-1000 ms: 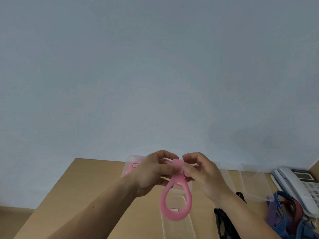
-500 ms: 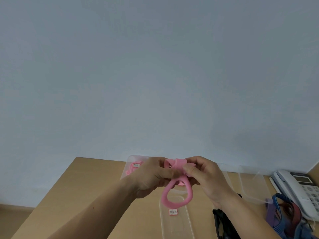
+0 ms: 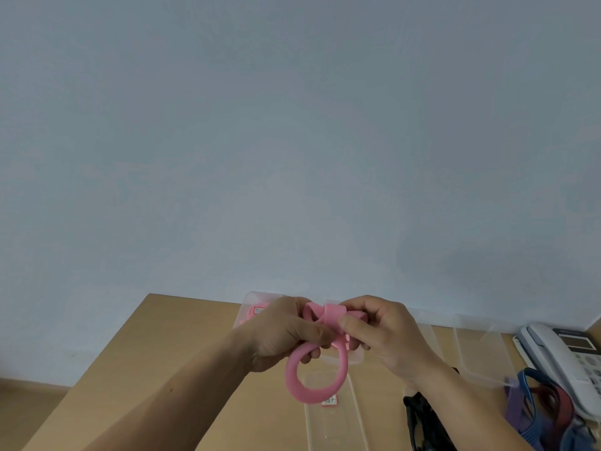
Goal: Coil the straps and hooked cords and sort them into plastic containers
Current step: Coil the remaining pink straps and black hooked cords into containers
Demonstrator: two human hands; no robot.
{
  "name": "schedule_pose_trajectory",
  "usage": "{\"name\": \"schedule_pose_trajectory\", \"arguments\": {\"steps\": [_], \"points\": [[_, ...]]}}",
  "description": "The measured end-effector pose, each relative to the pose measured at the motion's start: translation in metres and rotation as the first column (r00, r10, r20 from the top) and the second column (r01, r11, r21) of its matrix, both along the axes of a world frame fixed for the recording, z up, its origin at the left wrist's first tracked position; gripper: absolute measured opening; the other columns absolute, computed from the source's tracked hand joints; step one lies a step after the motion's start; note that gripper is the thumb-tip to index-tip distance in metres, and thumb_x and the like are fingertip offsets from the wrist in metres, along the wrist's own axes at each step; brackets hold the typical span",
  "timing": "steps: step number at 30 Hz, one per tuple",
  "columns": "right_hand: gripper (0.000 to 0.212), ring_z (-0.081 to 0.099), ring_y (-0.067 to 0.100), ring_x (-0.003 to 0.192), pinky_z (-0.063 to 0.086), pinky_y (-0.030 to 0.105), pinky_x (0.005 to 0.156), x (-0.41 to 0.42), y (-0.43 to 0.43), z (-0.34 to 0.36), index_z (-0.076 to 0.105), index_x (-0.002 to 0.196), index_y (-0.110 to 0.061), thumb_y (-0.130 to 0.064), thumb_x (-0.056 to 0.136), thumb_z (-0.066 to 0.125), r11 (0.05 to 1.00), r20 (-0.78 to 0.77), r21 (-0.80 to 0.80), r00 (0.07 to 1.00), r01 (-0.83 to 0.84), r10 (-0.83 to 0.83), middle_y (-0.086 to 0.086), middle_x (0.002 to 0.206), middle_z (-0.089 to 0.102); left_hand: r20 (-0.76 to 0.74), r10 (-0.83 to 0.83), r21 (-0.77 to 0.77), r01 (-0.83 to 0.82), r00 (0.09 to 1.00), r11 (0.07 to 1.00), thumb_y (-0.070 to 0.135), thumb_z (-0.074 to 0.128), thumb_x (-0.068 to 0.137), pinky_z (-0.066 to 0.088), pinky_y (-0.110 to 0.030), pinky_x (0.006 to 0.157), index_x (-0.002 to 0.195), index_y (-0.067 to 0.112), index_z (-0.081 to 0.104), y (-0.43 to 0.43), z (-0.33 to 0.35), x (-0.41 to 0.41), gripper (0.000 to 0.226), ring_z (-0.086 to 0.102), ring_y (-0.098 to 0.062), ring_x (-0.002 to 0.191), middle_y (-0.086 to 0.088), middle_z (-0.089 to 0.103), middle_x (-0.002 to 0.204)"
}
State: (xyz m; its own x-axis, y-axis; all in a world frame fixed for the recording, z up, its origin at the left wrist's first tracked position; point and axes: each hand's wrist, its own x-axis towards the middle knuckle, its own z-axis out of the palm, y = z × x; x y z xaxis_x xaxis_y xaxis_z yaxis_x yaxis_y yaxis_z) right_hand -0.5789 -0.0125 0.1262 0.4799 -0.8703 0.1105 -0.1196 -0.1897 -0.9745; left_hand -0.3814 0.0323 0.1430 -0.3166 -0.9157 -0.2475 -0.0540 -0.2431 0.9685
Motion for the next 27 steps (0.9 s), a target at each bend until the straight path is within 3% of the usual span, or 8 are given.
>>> {"name": "schedule_pose_trajectory", "arguments": {"steps": [2, 6, 10, 13, 17, 19, 21, 27], "points": [[0.012, 0.067, 0.021, 0.066, 0.053, 0.023, 0.059, 0.001, 0.001, -0.001, 0.075, 0.092, -0.015, -0.006, 0.087, 0.07, 1.0, 0.042, -0.013, 0.999, 0.009, -0.008, 0.016, 0.078, 0.07, -0.052, 0.004, 0.032, -0.002, 0.999, 0.999, 0.009, 0.072, 0.077, 0.047, -0.026, 0.057, 0.105, -0.008, 0.068, 0.001, -0.001, 0.0, 0.032, 0.056, -0.017, 0.059, -0.013, 0.066, 0.084], [0.018, 0.071, 0.033, 0.087, 0.059, 0.052, 0.077, 0.002, 0.002, -0.003, 0.073, 0.101, -0.016, -0.01, 0.084, 0.076, 0.999, 0.066, -0.034, 0.998, 0.009, -0.006, 0.011, 0.092, 0.073, -0.167, -0.022, 0.061, 0.033, 0.986, 0.998, 0.037, 0.071, 0.083, 0.052, -0.025, 0.066, 0.106, 0.014, 0.077, 0.003, 0.003, 0.002, 0.033, 0.06, -0.016, 0.067, -0.005, 0.071, 0.089], [0.025, 0.07, 0.037, 0.086, 0.056, 0.057, 0.084, 0.003, 0.003, -0.003, 0.07, 0.098, -0.026, -0.017, 0.075, 0.075, 1.0, 0.088, -0.025, 0.996, -0.014, 0.016, 0.011, 0.092, 0.071, -0.185, 0.084, 0.107, -0.065, 0.979, 0.992, 0.035, 0.07, 0.083, 0.052, -0.026, 0.062, 0.097, 0.012, 0.078, -0.001, 0.002, 0.006, 0.028, 0.06, -0.018, 0.065, -0.007, 0.07, 0.086], [0.027, 0.066, 0.042, 0.088, 0.058, 0.052, 0.081, 0.003, 0.004, -0.005, 0.068, 0.097, -0.024, -0.013, 0.073, 0.075, 0.998, 0.108, -0.014, 0.993, -0.053, 0.055, 0.014, 0.093, 0.068, -0.192, 0.064, 0.083, -0.048, 0.979, 0.995, 0.027, 0.077, 0.076, 0.052, -0.024, 0.064, 0.094, 0.009, 0.076, -0.002, 0.003, 0.005, 0.025, 0.061, -0.017, 0.066, -0.008, 0.069, 0.085], [0.039, 0.071, 0.029, 0.089, 0.058, 0.032, 0.076, 0.002, 0.006, -0.002, 0.064, 0.11, -0.023, -0.026, 0.073, 0.077, 0.995, 0.14, 0.07, 0.989, -0.065, 0.055, 0.005, 0.1, 0.069, -0.207, 0.106, 0.029, -0.103, 0.973, 0.994, 0.015, 0.078, 0.068, 0.052, -0.028, 0.068, 0.095, 0.007, 0.074, -0.004, -0.002, 0.004, 0.028, 0.061, -0.021, 0.071, -0.013, 0.067, 0.087], [0.041, 0.073, 0.026, 0.086, 0.06, 0.031, 0.073, 0.002, 0.005, 0.001, 0.064, 0.112, -0.019, -0.035, 0.076, 0.074, 0.991, 0.109, 0.132, 0.994, -0.014, 0.0, 0.001, 0.097, 0.073, -0.175, 0.125, -0.021, -0.13, 0.977, 0.991, 0.006, 0.075, 0.071, 0.05, -0.028, 0.068, 0.103, 0.002, 0.069, -0.005, -0.006, 0.003, 0.033, 0.06, -0.024, 0.078, -0.017, 0.067, 0.091], [0.031, 0.074, 0.026, 0.081, 0.061, 0.031, 0.069, 0.001, 0.003, 0.004, 0.069, 0.101, -0.017, -0.039, 0.079, 0.072, 0.99, 0.032, 0.142, 0.999, 0.019, -0.024, 0.004, 0.088, 0.075, -0.116, 0.117, -0.089, -0.127, 0.986, 0.988, -0.002, 0.073, 0.074, 0.05, -0.024, 0.07, 0.106, 0.003, 0.067, -0.005, -0.008, 0.0, 0.033, 0.065, -0.022, 0.082, -0.014, 0.07, 0.093], [0.022, 0.074, 0.029, 0.074, 0.06, 0.033, 0.061, -0.001, 0.001, 0.004, 0.072, 0.095, -0.016, -0.031, 0.08, 0.08, 0.989, -0.044, 0.138, 0.998, 0.051, -0.046, 0.008, 0.085, 0.075, -0.078, 0.106, -0.157, -0.117, 0.991, 0.981, -0.006, 0.073, 0.074, 0.053, -0.023, 0.076, 0.113, 0.008, 0.065, -0.002, -0.012, -0.004, 0.042, 0.07, -0.016, 0.086, -0.007, 0.073, 0.097]]}}
